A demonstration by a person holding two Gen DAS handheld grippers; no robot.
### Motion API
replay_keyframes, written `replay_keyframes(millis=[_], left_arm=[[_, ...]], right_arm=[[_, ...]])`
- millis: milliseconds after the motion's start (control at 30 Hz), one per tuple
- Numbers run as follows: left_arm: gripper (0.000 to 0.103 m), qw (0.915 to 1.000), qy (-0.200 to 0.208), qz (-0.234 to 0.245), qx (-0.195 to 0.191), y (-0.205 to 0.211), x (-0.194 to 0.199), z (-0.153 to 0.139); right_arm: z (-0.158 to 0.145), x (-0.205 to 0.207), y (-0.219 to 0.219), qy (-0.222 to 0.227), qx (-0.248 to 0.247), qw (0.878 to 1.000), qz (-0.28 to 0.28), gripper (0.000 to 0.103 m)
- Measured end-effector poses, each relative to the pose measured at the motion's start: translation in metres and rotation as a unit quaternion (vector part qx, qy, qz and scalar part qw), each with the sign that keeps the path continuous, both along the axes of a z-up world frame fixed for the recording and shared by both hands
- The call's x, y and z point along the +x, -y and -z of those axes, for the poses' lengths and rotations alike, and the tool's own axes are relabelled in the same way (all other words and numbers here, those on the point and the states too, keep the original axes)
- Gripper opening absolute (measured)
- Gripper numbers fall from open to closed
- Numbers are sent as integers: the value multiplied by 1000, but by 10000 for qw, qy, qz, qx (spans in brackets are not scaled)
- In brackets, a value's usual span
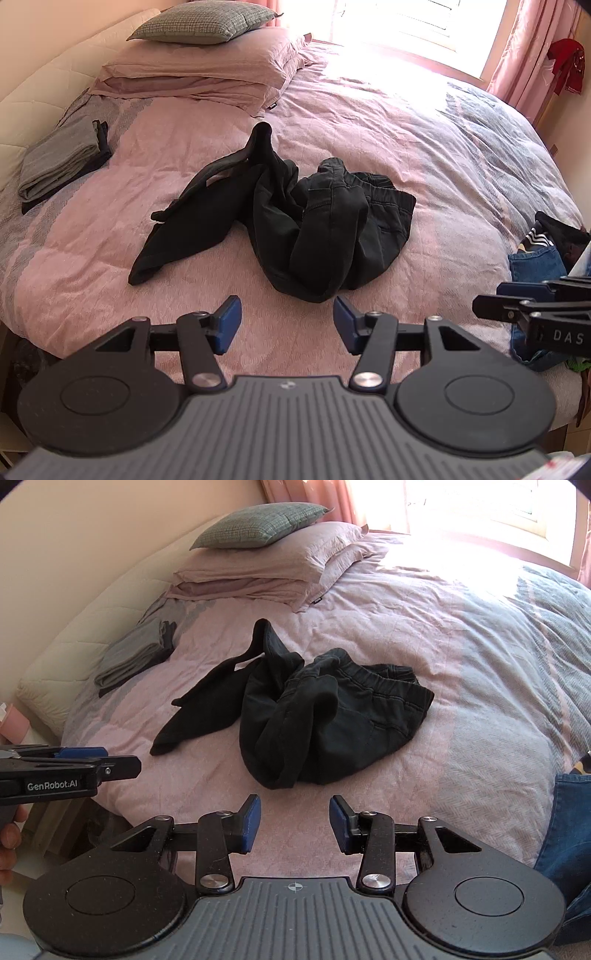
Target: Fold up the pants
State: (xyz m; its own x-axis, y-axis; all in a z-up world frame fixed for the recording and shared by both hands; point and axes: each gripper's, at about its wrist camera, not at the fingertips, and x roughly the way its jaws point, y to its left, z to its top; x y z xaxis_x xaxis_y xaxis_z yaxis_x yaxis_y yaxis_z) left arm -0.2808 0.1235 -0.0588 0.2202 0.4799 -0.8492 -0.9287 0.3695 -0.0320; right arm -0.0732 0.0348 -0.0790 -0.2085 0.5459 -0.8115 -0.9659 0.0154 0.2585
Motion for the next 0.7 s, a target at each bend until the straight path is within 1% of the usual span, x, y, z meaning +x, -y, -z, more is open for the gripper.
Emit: replay_keyframes(millis=[200,367,500,633,700], left_arm=[[51,10000,-41,-32,-35,-2,-3,4],[54,9999,-61,-81,-69,-17,-15,13],[56,9997,-119,-175,-105,-38,-33,24],[57,9995,-180,-164,-182,-73,-57,39],[61,9994,-256,-109,-196,-94,-69,48]], right_arm=[[1,0,0,-4,-14,10000,34,38],[6,1,-8,47,-75,9999,148,38],[12,-1,-22,111,-138,9993,326,38],[20,-4,-47,134,-151,9977,641,38],[24,-7,-62,139,-110,9964,829,38]])
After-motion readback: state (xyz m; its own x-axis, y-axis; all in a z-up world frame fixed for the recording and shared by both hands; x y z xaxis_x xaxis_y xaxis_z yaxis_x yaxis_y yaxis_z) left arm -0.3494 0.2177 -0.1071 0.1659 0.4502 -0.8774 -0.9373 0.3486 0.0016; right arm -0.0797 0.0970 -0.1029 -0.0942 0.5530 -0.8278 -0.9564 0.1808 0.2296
